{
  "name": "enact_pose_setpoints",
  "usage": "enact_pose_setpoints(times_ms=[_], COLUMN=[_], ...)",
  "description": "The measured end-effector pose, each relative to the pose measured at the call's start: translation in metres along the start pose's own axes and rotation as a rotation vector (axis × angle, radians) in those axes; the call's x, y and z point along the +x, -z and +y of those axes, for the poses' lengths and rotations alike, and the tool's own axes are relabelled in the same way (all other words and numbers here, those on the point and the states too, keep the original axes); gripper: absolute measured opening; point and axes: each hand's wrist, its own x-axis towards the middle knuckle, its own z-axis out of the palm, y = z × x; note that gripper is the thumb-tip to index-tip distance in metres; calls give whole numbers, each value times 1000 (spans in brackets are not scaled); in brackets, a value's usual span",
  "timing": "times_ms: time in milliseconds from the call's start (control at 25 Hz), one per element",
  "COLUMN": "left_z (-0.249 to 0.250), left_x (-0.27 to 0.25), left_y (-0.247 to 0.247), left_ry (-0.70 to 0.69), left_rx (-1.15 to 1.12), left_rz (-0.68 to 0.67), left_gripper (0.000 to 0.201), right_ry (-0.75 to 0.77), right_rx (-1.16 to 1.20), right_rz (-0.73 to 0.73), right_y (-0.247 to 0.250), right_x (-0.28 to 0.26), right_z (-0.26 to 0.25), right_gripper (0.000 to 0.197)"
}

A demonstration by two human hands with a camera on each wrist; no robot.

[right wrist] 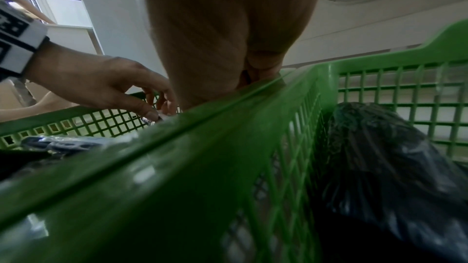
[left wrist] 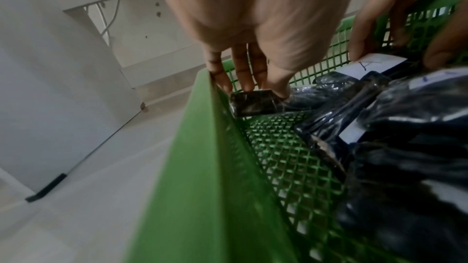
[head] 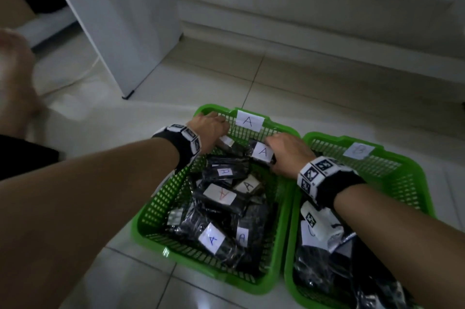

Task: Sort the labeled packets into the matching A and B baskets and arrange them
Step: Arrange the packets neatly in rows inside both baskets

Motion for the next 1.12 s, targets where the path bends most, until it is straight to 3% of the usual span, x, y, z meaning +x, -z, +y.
enact_pose_setpoints(times_ms=[320, 520, 760, 920, 1120], left_z=[-16, -7, 14, 9, 8], left_x=[-23, -35, -1, 10, 12], left_y=[20, 34, 13, 18, 14], left_ry=[-33, -40, -29, -32, 37], left_rx=[-177, -223, 42, 121, 116], left_rz=[-179, -88, -176, -111, -95], left_gripper=[53, 38, 48, 49, 60], right_ry=[-44, -50, -60, -88, -58], right_rx=[-45, -5, 13, 26, -93], right_rz=[-55, -108, -99, -104, -129], right_y=[16, 30, 22, 29, 41], right_x=[4, -6, -9, -10, -5], right_z=[-8, -13, -14, -14, -24], right_gripper=[26, 28, 45, 52, 44])
